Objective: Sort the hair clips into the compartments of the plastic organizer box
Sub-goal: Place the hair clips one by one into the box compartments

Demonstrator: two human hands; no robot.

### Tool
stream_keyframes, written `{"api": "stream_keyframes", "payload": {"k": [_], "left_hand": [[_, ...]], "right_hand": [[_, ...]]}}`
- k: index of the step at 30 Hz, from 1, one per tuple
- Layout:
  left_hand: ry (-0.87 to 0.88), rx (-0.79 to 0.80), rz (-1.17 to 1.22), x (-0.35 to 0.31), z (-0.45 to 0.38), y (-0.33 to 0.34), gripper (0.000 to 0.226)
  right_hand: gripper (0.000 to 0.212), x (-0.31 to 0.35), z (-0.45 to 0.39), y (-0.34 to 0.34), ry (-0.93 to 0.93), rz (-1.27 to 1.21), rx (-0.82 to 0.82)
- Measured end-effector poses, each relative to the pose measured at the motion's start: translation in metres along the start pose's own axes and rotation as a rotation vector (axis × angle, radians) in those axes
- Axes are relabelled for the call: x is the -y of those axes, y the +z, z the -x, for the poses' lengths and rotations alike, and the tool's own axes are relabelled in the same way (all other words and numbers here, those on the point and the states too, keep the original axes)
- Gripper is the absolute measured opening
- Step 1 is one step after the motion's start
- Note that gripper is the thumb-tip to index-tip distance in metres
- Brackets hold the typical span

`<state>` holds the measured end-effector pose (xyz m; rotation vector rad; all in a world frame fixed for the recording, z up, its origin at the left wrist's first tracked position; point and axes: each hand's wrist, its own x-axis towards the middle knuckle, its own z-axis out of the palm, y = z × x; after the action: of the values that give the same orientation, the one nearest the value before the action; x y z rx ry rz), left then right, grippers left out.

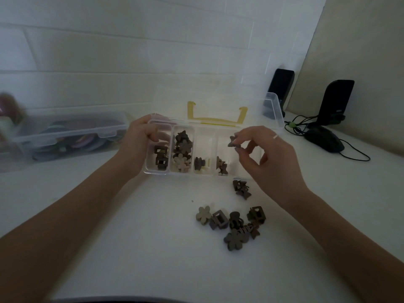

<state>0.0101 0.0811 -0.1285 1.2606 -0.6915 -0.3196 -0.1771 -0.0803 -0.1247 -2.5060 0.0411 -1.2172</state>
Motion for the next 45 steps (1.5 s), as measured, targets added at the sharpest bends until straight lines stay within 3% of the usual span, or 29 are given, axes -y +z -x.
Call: {"api": "stream_keyframes", "payload": {"k": [10, 19, 25, 28, 31, 36, 45], "left_hand": [[-0.017, -0.014, 0.011, 0.002, 0.000, -0.001, 0.036], [-0.031, -0.033, 0.013, 0.002, 0.000, -0.001, 0.035], [-0.036, -0.045, 0.035, 0.000, 0.001, 0.001, 0.035], [-0.036, -0.036, 0.037, 0.000, 0.001, 0.001, 0.035], [-0.014, -0.036, 0.030, 0.001, 0.001, 0.001, 0.034], [0.004, -0.040, 0.014, 0.002, 0.001, 0.002, 0.033], [0.015, -0.067, 0.026, 0.002, 0.000, 0.003, 0.034]], "right_hand": [[0.010, 0.001, 0.000, 0.001, -0.013, 0.078, 0.038], [0.011, -0.001, -0.004, -0.005, 0.136, -0.098, -0.032], [0.019, 0.000, -0.004, -0.003, 0.105, -0.100, -0.025], [0.020, -0.002, -0.004, -0.005, 0.037, 0.021, 0.046], [0.028, 0.002, -0.004, -0.008, -0.094, 0.316, 0.197], [0.054, 0.015, -0.005, -0.002, -0.015, 0.597, 0.559], [0.055, 0.003, -0.003, 0.002, 0.021, 0.424, 0.531]]}}
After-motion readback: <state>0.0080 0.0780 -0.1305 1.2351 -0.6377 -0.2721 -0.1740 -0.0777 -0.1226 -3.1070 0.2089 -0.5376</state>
